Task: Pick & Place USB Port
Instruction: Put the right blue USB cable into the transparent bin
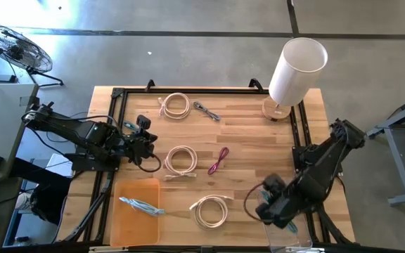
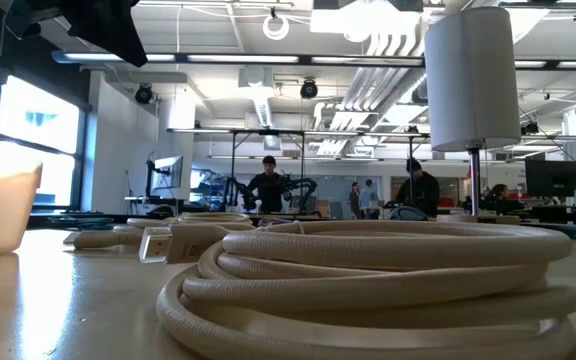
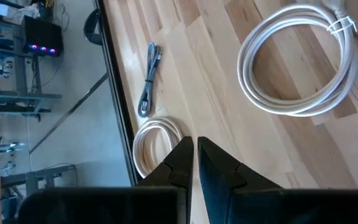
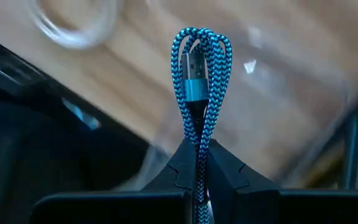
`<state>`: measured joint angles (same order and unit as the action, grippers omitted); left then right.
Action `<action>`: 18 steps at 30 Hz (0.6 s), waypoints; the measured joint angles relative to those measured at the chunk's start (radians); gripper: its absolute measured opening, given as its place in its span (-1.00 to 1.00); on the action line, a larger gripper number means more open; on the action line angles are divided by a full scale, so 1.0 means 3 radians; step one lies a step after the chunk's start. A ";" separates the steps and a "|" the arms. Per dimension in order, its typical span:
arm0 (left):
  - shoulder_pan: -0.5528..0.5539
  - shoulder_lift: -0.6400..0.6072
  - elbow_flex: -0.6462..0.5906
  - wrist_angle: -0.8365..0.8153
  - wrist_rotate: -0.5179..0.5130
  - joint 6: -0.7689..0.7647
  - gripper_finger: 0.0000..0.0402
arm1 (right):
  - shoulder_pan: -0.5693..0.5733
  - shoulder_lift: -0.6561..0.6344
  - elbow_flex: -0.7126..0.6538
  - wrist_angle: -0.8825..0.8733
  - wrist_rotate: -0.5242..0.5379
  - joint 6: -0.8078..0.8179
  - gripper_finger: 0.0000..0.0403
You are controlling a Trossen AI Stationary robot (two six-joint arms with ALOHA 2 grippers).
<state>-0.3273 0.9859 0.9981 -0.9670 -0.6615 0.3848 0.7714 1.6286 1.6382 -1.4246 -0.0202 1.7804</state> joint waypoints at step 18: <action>-0.0001 0.0000 0.0000 -0.0002 0.0368 -0.0097 -0.91 | 0.0106 0.0412 0.0000 0.0187 -0.0713 0.0445 -0.92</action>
<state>-0.3275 0.9859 0.9981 -0.9676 -0.5512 0.3557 0.8032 1.7523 1.6382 -1.3685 -0.2342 1.9140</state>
